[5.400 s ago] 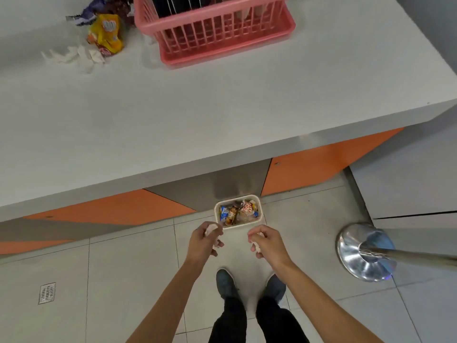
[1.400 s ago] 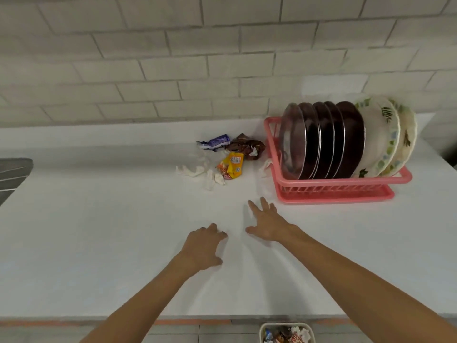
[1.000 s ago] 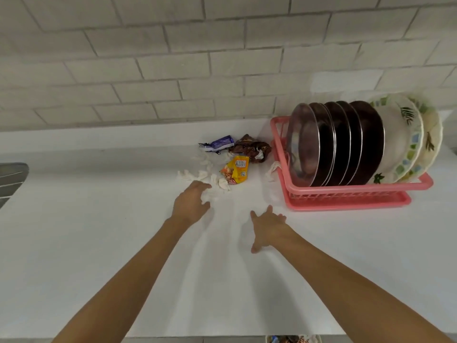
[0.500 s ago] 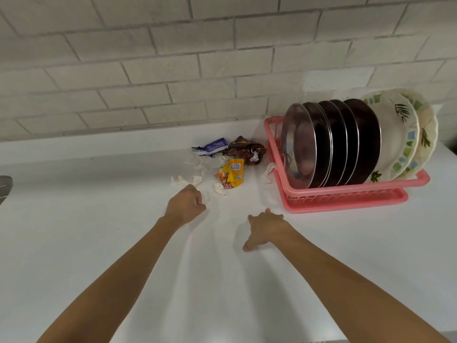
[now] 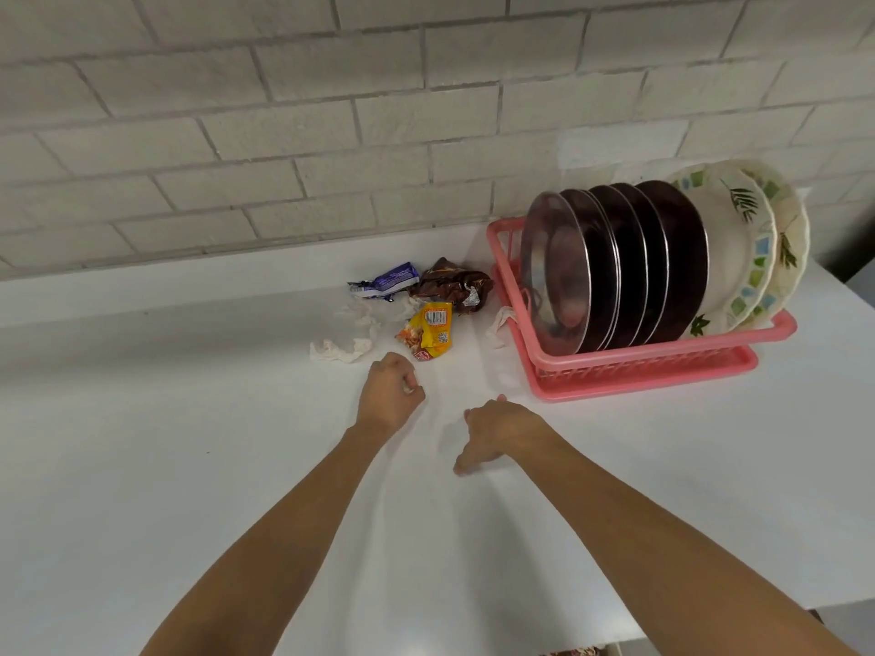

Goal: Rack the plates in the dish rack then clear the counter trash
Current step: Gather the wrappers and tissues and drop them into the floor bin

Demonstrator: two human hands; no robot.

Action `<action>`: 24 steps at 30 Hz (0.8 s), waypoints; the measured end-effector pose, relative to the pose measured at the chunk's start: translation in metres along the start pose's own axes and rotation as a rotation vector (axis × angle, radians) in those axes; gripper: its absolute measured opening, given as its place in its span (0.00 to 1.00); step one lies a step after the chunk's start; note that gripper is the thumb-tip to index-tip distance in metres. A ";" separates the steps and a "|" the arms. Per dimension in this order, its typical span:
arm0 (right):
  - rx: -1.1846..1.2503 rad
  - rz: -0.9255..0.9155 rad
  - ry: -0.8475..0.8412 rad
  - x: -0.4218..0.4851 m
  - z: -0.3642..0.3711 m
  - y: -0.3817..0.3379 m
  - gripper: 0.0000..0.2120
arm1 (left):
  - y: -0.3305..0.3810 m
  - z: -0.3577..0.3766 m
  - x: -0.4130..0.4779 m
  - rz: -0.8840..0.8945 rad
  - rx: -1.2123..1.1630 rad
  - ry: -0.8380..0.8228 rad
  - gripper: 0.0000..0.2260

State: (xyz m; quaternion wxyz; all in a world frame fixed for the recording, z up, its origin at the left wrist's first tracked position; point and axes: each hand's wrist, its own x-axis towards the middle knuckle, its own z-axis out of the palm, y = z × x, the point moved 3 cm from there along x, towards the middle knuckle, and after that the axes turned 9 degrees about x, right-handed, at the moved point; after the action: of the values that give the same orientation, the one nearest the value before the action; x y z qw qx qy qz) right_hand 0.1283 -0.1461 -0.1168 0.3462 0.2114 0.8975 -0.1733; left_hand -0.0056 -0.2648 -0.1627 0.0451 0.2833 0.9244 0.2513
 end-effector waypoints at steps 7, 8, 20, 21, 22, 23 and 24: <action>0.005 -0.044 0.113 0.003 0.003 0.003 0.28 | -0.005 0.012 -0.067 -0.087 -0.046 0.195 0.13; 0.000 -0.049 0.122 0.003 0.004 0.004 0.27 | -0.006 0.013 -0.074 -0.086 -0.044 0.196 0.14; -0.088 -0.045 0.395 -0.008 0.063 0.012 0.30 | -0.009 0.009 -0.097 -0.118 -0.079 0.266 0.17; -0.077 -0.063 0.411 -0.011 0.059 0.015 0.28 | -0.011 0.007 -0.097 -0.152 -0.108 0.281 0.17; -0.071 -0.082 0.433 -0.013 0.049 0.018 0.25 | -0.012 0.006 -0.095 -0.209 -0.164 0.298 0.17; -0.074 -0.101 0.449 -0.013 0.035 0.020 0.22 | -0.012 0.005 -0.092 -0.274 -0.230 0.314 0.18; -0.081 -0.117 0.455 -0.012 0.021 0.021 0.19 | -0.011 0.005 -0.088 -0.341 -0.277 0.315 0.18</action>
State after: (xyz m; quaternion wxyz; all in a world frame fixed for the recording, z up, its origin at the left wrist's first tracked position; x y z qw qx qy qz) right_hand 0.1579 -0.1406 -0.1266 0.1327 0.1787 0.9693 -0.1045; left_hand 0.0639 -0.3186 -0.1771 -0.0195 0.0721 0.9112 0.4051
